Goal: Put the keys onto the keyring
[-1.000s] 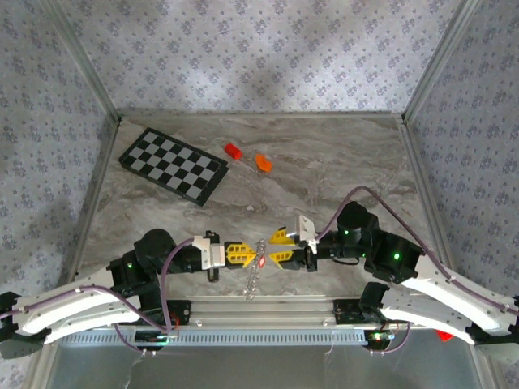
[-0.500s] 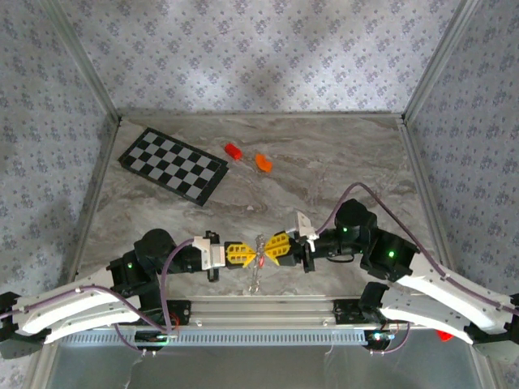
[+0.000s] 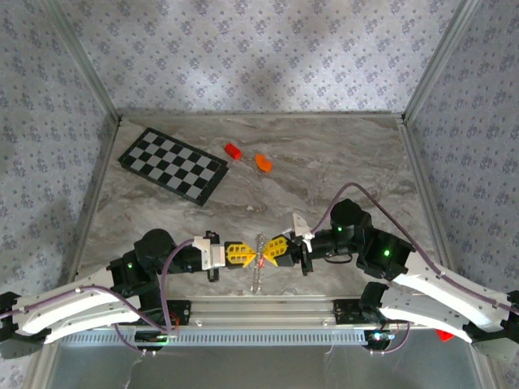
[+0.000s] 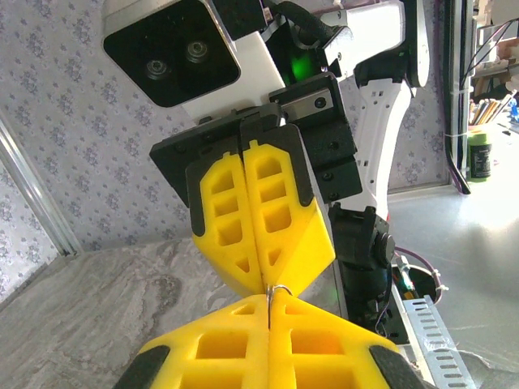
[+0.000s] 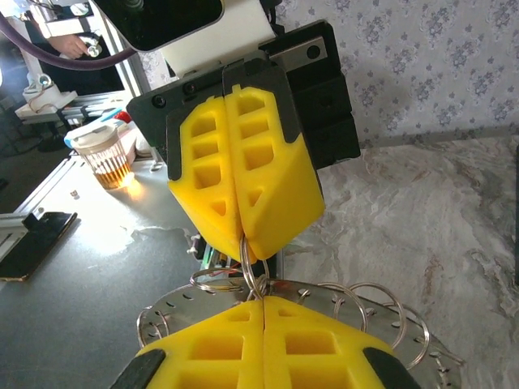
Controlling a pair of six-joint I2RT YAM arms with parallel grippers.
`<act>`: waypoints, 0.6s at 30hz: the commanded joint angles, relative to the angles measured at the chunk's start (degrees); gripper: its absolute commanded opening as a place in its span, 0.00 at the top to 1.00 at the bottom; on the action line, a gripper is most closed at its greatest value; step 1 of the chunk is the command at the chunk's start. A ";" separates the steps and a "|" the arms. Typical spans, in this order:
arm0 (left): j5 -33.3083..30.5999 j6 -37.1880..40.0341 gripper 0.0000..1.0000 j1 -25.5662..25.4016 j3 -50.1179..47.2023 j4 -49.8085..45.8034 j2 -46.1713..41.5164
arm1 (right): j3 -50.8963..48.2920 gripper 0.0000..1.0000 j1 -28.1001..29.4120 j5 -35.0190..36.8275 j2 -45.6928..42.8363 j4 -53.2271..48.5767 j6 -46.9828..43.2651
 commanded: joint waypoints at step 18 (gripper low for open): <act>-0.99 1.18 1.00 0.01 0.34 2.50 -0.25 | 1.08 0.73 0.69 -0.83 0.05 -1.24 3.88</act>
